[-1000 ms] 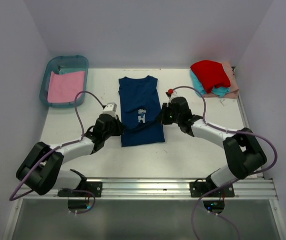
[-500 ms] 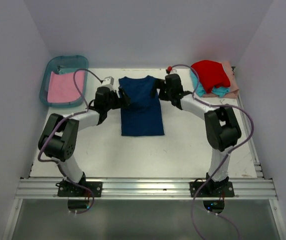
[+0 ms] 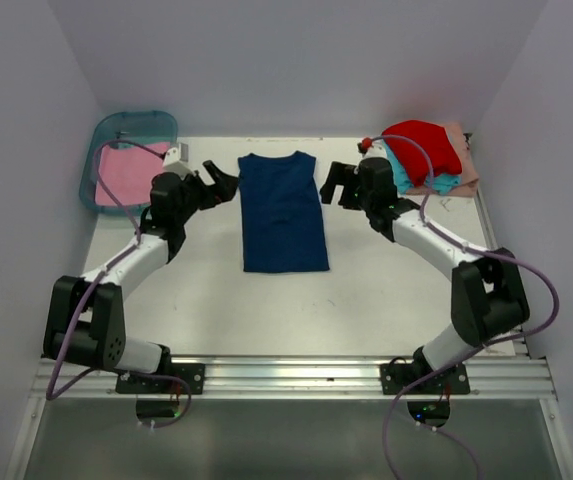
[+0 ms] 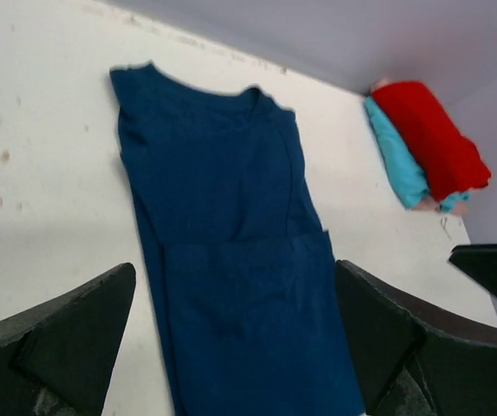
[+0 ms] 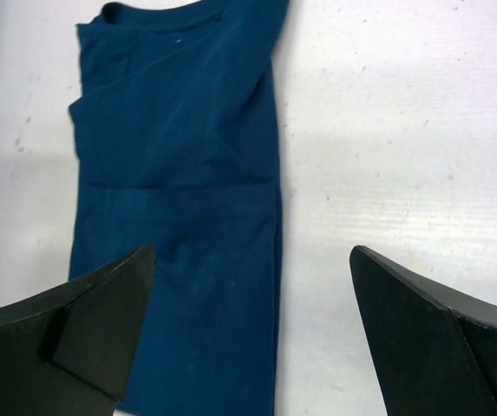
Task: Fold and stack the t-shirts
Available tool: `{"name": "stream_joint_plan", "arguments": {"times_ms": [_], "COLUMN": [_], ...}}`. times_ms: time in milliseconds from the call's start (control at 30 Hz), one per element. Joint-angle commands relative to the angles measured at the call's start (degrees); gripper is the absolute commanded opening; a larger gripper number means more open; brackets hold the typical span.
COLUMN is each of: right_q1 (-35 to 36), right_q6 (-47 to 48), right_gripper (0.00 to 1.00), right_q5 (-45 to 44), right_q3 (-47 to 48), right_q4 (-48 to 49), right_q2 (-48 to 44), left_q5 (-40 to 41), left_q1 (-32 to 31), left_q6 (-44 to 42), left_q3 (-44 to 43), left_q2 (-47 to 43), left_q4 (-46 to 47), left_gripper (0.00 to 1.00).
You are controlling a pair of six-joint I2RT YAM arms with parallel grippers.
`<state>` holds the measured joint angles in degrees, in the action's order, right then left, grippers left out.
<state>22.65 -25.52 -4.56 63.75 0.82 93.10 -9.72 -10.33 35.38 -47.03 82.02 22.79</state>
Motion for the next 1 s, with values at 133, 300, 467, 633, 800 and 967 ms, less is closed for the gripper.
{"name": "stream_joint_plan", "arguments": {"times_ms": [133,300,467,633,800,967], "right_q1": [0.2,0.2,0.1,0.0,0.0,0.1], "right_q6": [-4.5,-9.9,-14.2,-18.9,-21.4,-21.1], "right_gripper": [0.99,0.99,0.92,0.75,0.70,0.67], "right_q5": [11.3,18.9,22.8,27.4,28.0,26.4], "right_q3": [-15.6,-25.1,-30.7,-33.0,-34.0,-34.5], "right_q4": [1.2,8.0,14.5,22.5,27.0,27.3], "right_q2": [-12.3,-14.4,-12.6,-6.8,-2.5,-0.8], "left_q5": [-6.3,-10.2,-15.7,-21.8,-21.0,-19.4], "left_q1": [-2.9,-3.1,-3.1,-2.9,-2.9,-2.9], "left_q6": [-0.4,-0.8,-0.9,0.0,-0.7,-0.4], "left_q3": [9.6,16.1,19.1,20.8,20.3,19.2], "left_q2": [-7.7,-12.7,-11.1,-3.8,1.9,7.7], "left_q4": [-16.5,-19.0,-17.7,-11.5,-9.7,-9.3], "left_gripper": [1.00,1.00,1.00,1.00,1.00,1.00]}}
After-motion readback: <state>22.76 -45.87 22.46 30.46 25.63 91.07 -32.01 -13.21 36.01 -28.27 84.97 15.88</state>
